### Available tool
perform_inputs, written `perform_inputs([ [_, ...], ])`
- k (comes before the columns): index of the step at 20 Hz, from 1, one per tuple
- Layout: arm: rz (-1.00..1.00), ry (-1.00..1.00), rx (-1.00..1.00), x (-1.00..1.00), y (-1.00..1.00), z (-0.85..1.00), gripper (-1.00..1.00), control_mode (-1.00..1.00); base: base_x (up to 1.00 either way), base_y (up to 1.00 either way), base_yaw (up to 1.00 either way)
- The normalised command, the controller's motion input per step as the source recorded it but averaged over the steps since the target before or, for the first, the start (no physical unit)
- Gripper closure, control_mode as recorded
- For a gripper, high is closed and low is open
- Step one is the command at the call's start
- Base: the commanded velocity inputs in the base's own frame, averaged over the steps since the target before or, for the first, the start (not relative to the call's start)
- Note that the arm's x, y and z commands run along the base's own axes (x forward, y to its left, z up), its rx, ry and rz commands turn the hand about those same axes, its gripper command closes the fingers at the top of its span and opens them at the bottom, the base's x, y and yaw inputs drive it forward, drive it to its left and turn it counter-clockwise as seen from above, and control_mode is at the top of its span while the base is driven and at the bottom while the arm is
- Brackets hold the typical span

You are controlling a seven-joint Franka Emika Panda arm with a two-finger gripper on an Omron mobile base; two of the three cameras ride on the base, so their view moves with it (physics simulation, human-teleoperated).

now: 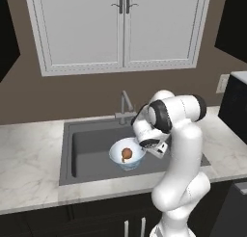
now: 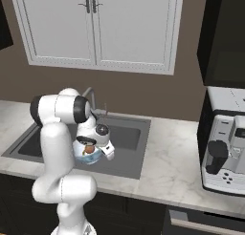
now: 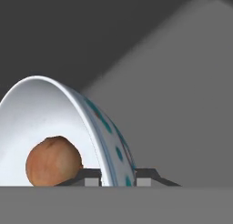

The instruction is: Pick the onion from the cabinet and place it in the bowl. Then pick the bowl and place it in the sink. Then turn on the sink facuet.

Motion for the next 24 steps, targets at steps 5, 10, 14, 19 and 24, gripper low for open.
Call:
perform_inputs([
  [5,0.01,0.00,0.02,0.36,0.00,-0.61,1.00,-1.00,0.00,0.00,0.00],
  [10,0.00,0.00,0.01,0.46,0.00,-0.47,1.00,-1.00,0.00,0.00,0.00],
  [14,0.00,0.00,0.01,0.17,0.00,-0.26,-1.00,-1.00,0.00,0.00,0.00],
  [19,0.00,0.00,0.04,0.00,0.00,0.42,-1.00,-1.00,0.00,0.00,0.00],
  [24,0.00,0.00,0.00,0.01,0.01,1.00,-1.00,-1.00,0.00,0.00,0.00],
])
